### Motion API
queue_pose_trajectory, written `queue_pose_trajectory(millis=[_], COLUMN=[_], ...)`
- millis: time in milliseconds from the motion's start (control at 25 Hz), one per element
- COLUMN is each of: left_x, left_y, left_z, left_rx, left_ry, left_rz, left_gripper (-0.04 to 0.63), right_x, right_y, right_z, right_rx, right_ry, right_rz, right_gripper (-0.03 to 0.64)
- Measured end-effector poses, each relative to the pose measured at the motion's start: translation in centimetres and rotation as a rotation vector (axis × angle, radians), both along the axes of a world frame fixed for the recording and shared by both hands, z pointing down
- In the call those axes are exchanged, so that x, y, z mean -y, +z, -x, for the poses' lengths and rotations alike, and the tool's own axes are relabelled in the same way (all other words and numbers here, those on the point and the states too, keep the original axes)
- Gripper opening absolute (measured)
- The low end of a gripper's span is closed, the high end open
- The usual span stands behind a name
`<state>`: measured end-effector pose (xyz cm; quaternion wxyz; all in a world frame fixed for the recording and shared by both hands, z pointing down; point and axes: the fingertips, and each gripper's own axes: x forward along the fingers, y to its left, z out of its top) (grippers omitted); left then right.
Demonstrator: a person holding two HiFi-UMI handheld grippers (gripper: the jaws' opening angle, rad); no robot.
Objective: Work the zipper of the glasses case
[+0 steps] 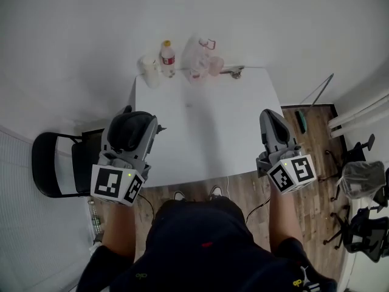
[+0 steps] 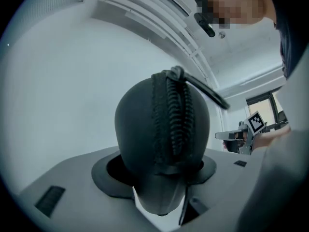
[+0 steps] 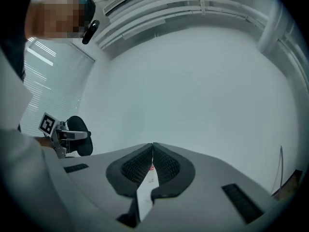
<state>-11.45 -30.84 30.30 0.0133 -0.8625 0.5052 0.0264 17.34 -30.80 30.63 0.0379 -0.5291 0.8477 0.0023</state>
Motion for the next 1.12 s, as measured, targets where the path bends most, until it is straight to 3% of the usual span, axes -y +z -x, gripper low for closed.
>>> queue_pose_trajectory(millis=[320,1120], left_x=[-0.8,-1.6], left_y=[0.5,1.0], left_z=[-0.1,-1.4], left_rx=[0.013,0.046], left_ry=[-0.051,-0.045], left_rz=[0.011,0.029], left_gripper=[0.27,0.271], right_x=[0.3,-0.6], right_y=[0.5,0.5], right_z=[-1.7,-1.0], right_rx=[-0.034,-0.027], right_ry=[0.015,-0.051], right_rz=[0.009,0.006], right_gripper=[0.02,0.02])
